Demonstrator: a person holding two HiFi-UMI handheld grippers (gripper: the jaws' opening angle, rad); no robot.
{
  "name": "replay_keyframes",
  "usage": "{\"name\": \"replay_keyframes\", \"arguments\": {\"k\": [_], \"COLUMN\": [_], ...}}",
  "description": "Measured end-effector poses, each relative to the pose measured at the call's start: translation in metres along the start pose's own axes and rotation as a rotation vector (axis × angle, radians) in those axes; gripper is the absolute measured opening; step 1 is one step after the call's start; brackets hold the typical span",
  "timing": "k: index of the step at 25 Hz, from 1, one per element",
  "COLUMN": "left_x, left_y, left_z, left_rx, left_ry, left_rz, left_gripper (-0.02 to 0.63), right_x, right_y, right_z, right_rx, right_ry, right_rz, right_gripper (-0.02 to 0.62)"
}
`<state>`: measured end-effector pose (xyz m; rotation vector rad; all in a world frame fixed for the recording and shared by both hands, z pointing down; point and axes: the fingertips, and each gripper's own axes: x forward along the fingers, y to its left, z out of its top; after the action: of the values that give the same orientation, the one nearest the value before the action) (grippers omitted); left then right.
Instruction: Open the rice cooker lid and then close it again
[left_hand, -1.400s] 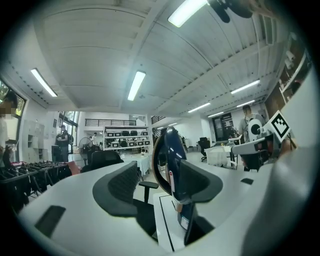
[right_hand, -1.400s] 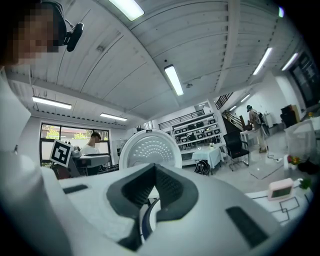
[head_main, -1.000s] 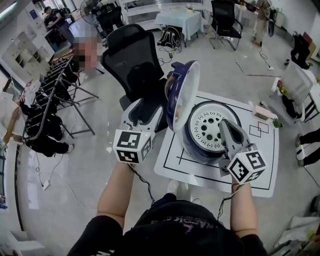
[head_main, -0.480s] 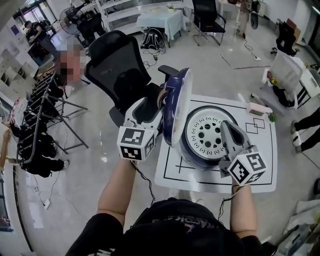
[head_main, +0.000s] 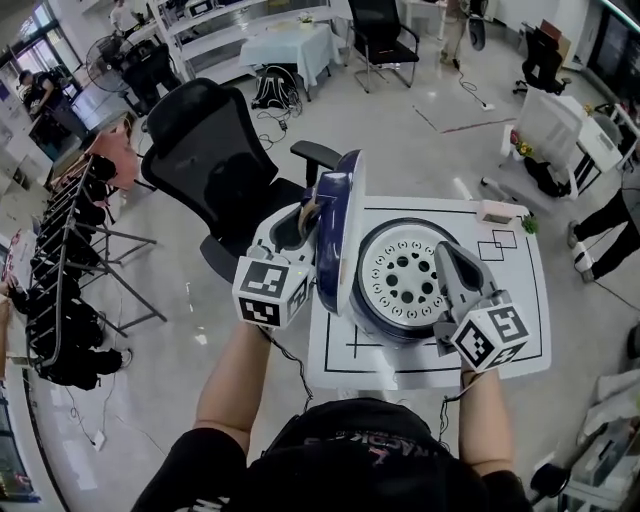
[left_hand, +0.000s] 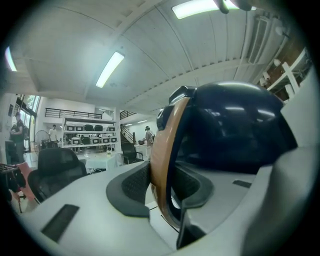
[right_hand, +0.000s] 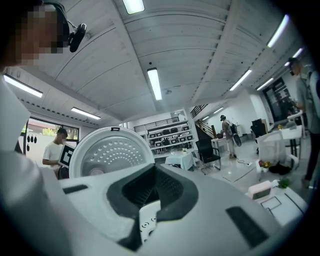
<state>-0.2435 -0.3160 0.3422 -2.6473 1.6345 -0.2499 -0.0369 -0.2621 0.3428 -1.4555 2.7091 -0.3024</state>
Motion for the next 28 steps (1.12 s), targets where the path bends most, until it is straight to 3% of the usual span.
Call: {"name": "replay_keyframes", "arguments": {"k": [7,18,28], "left_x": [0.018,0.018,0.035], "left_y": [-0.033,-0.034,-0.086], "left_z": [0.01,0.022,0.026], "left_rx": [0.119,0.197,0.416], "left_ry": [0.018,0.035,0.068], "left_rz": [-0.012,-0.026,-0.041], "left_gripper": [0.115,0.117,0.12], "right_x": [-0.006,-0.002,-0.029], "right_y": [-0.021,-0.017,-0.043], "right_z": [0.004,0.014,0.034], "right_rx": [0.005,0.003,-0.019], "right_ry": [-0.022,-0.04,-0.077], "right_rz": [-0.036,-0.09,-0.111], "right_gripper": [0.002,0.002,0.002]}}
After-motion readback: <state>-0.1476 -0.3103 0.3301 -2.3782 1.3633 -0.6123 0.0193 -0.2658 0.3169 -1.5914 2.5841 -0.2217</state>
